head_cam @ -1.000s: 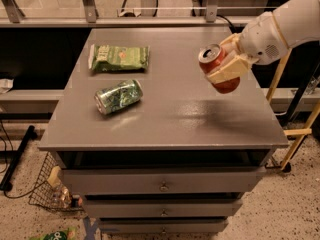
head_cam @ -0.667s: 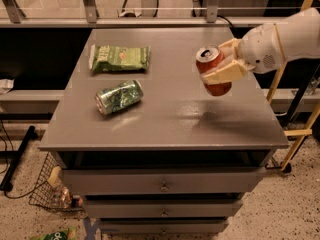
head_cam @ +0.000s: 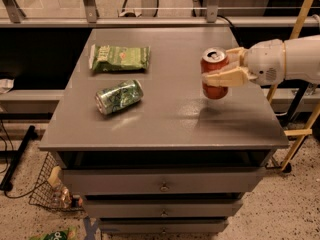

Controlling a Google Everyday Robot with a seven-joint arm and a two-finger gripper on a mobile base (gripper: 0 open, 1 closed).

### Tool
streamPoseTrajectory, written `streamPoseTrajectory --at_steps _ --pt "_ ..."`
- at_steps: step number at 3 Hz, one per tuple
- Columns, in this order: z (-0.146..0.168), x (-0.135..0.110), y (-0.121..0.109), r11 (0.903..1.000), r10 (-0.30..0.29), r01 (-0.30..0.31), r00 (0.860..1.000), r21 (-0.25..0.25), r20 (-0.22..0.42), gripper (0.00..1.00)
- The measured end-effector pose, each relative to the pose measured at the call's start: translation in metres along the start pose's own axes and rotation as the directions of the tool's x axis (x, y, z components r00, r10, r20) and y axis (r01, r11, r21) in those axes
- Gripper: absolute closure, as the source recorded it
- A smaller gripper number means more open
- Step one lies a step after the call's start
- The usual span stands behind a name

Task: Place coke can upright

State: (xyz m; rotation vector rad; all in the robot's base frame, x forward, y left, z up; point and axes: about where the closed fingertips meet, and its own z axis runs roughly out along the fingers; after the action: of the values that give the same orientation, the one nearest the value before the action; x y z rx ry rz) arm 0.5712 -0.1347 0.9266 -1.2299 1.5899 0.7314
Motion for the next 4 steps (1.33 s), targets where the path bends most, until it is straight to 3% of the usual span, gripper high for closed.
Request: streamPoseTrajectory --at_steps 2,3,4 --pt "0.000 0.030 -0.006 0.9963 0.056 -0.061 0.995 0.061 0.088 1.00" --pt "0.005 0.043 -0.008 0.9950 0.061 -0.067 0.995 0.074 0.079 0.99" --pt "0.007 0.041 -0.007 0.9955 0.060 -0.065 0.995 0.069 0.080 0.75"
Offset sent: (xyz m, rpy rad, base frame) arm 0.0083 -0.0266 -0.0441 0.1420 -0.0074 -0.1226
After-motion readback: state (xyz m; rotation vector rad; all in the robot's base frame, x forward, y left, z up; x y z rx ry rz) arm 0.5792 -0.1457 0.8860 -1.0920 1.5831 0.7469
